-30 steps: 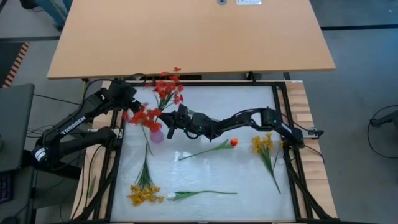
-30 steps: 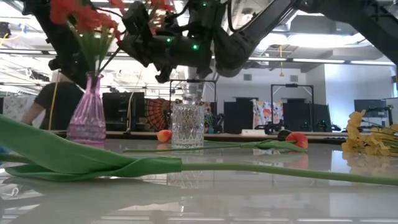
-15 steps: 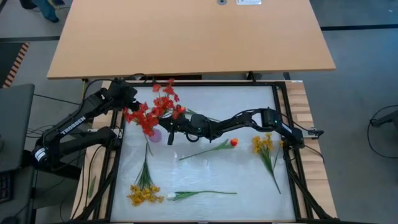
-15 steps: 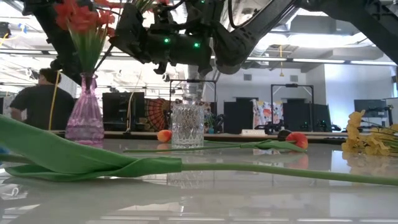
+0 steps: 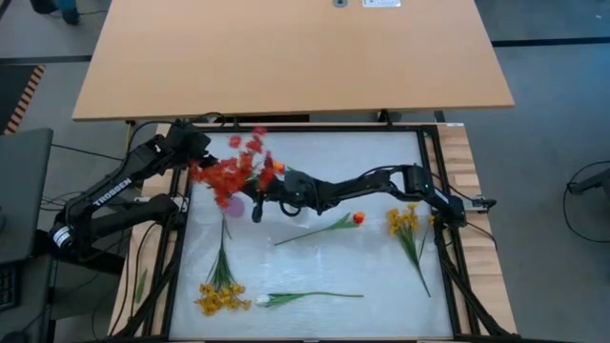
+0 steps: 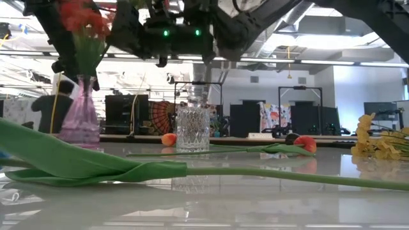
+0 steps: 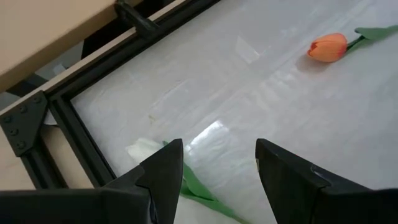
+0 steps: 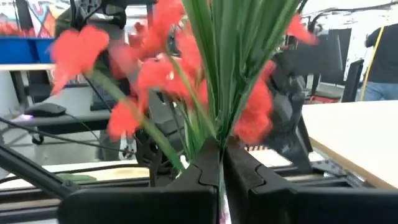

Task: Sort flowers into vase by color
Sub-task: Put the red flowers into the violet vase

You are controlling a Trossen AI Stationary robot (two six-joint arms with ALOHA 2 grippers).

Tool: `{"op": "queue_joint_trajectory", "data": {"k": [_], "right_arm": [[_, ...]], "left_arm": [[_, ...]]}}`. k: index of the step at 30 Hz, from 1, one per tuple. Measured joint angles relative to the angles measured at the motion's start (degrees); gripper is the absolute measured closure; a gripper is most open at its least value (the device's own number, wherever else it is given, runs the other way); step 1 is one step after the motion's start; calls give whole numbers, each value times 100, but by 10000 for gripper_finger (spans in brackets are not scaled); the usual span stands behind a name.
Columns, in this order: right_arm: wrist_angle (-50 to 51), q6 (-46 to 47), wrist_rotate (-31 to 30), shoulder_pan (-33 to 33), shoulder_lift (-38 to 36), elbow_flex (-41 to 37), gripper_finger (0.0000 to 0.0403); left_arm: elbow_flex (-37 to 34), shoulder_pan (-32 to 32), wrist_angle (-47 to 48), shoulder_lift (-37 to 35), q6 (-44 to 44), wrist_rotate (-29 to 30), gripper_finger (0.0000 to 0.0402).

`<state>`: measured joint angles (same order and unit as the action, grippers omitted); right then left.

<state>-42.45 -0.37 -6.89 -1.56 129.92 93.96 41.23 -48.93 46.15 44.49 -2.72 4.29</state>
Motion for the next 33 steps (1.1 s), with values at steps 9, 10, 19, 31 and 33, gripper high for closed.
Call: {"op": "queue_joint_trajectory", "data": {"k": [9,10,19,31,33], "right_arm": [[1636,-35,389,-13,-135,782,374],[1745,-34,395,-13,-135,850,374],[2354,-133,401,-11,-139,1055,374],[2702,-267,419,-7,-141,1299,374],[2748,-279,420,-18,-139,1356,374]], "left_arm": [[0,0,-4,0,19,-55,211],[0,-1,-6,0,19,-55,211],[0,-1,-15,0,39,-64,211],[0,-2,-19,0,59,-99,211],[0,-2,-17,0,59,-98,211]]}}
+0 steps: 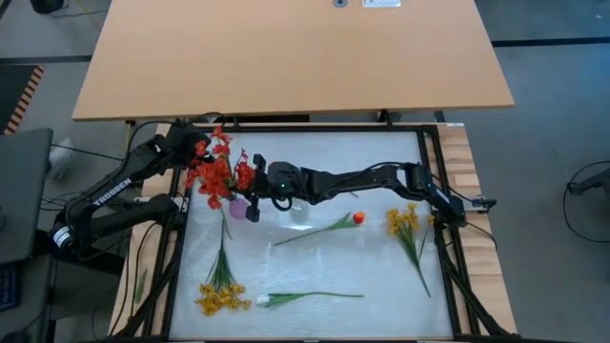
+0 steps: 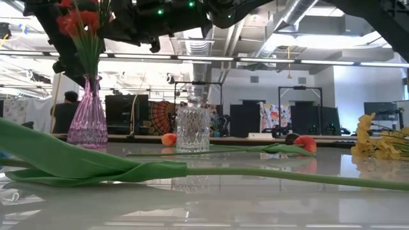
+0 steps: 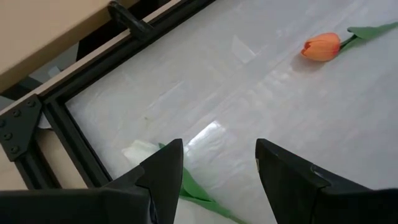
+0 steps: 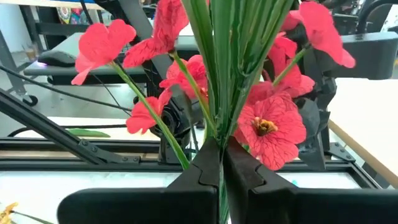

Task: Sort flowers into vase by color
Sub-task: Put the red flowers into the violet vase

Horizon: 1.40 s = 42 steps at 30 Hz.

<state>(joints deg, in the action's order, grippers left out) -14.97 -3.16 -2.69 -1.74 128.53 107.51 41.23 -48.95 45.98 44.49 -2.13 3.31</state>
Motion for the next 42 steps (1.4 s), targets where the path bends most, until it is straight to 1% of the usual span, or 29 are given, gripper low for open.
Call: {"op": "queue_joint_trajectory", "data": {"k": [5,11,12,14,15,18,20,22,24,25,27,31,34,38,42], "right_arm": [[-26,412,3,-71,-119,32,371],[376,962,34,-179,-203,32,375],[415,1058,191,-192,-201,29,375],[383,1208,712,-251,-204,25,375],[418,1245,813,-268,-228,25,375],[713,1018,454,-226,-293,32,375],[914,894,449,-221,-345,20,375],[895,780,452,-216,-388,19,375],[1118,652,377,-194,-552,19,375],[1060,567,360,-198,-579,36,375],[1238,493,107,-203,-720,53,375],[1344,110,-201,-164,-783,37,375],[1356,-11,-152,-164,-835,32,375],[1727,164,-155,-166,-896,36,375],[1680,306,-49,-162,-896,32,375]], "left_arm": [[0,0,0,0,1,-1,211],[0,0,0,0,18,0,211],[0,0,0,0,20,-7,211],[0,0,0,-2,35,-46,211],[0,2,0,-1,44,-51,211],[0,0,0,0,44,-50,211],[0,1,-1,0,44,-50,211],[0,0,-2,-2,44,-50,211],[0,0,-2,-1,44,-50,211],[0,0,-2,-2,44,-50,211],[0,2,-2,-2,44,-50,211],[0,2,-4,0,44,-52,211],[0,0,-4,-2,44,-52,211],[0,1,-7,-2,44,-52,211],[0,0,-7,-2,44,-52,211]]}}
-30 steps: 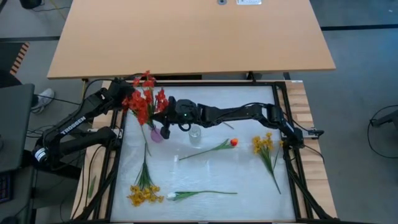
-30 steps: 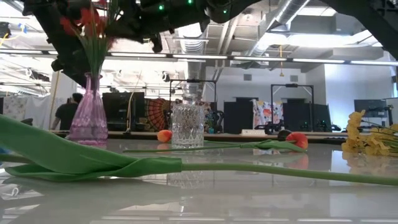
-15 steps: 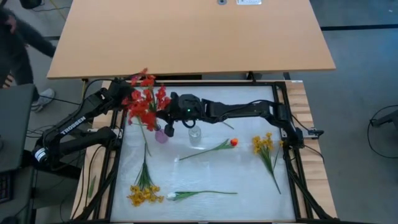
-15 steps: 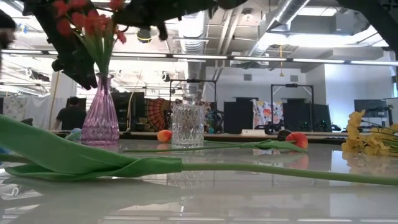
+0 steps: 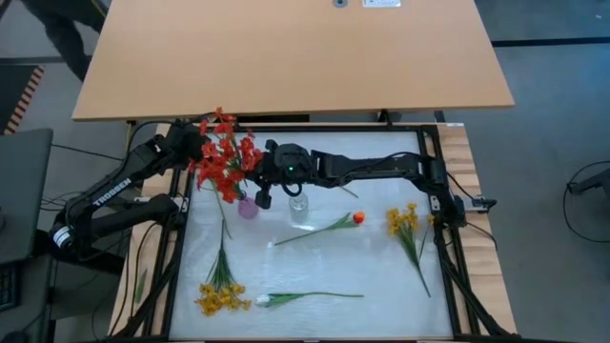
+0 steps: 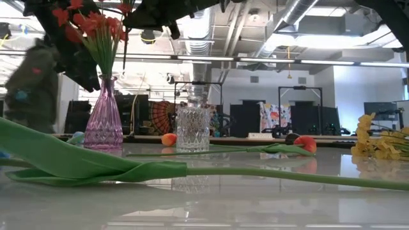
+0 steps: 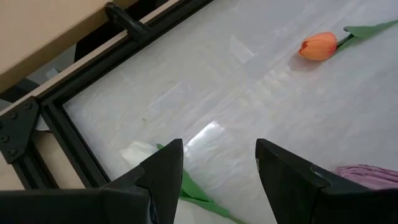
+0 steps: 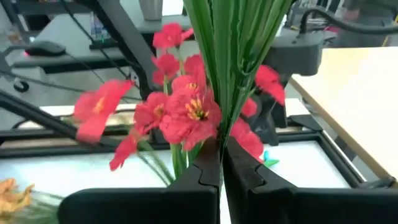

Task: Sort flowers into vase by color
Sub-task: Put the red flowers into the violet vase

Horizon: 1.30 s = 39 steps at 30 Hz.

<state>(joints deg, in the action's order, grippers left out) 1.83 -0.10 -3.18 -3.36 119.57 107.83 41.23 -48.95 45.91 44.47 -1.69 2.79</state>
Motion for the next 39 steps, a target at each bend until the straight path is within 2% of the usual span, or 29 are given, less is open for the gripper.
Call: {"op": "queue_joint_trajectory", "data": {"k": [11,28,39], "right_arm": [[-429,358,46,197,351,0,375],[-464,247,-131,210,441,-48,376],[-1184,628,-153,208,457,-963,375]], "left_arm": [[0,0,0,0,0,0,211],[0,0,-2,0,0,-2,211],[0,1,-2,2,-1,-2,211]]}}
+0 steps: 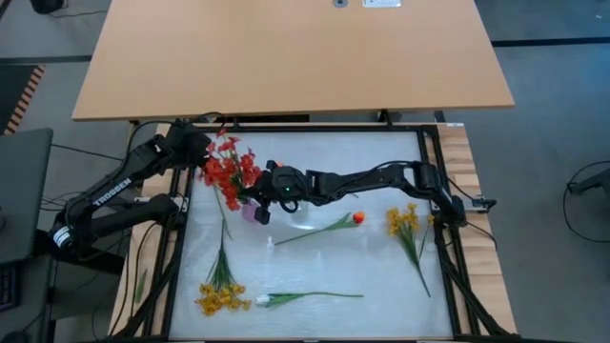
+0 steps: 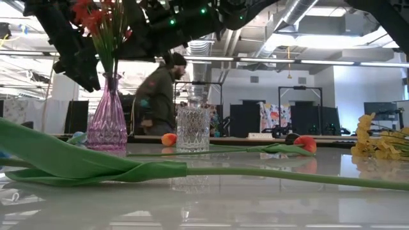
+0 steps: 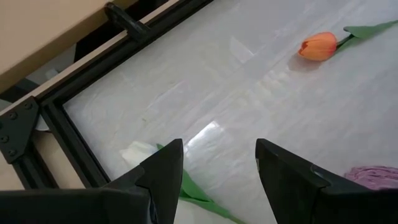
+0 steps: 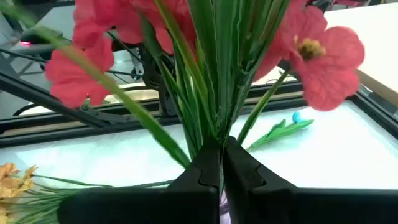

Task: Sort flowers into vase by color
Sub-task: Put the red flowers into the violet vase, then put the bottom orange tulip into the violet vase

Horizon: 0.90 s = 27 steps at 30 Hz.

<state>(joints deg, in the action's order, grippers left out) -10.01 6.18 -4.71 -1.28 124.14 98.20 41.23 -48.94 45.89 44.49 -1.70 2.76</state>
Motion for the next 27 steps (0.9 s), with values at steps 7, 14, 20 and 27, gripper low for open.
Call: {"op": "queue_joint_trajectory", "data": {"k": [7,14,20,27], "right_arm": [[4,-12,8,-44,0,-207,341],[475,13,28,-156,-162,-185,278],[1905,-36,260,-205,-374,147,188],[4435,-301,1132,-268,-716,709,133]], "left_arm": [[0,0,0,0,-1,0,211],[0,-1,0,0,-1,2,211],[0,-4,-28,0,-1,42,211],[0,-4,-61,0,1,88,211]]}}
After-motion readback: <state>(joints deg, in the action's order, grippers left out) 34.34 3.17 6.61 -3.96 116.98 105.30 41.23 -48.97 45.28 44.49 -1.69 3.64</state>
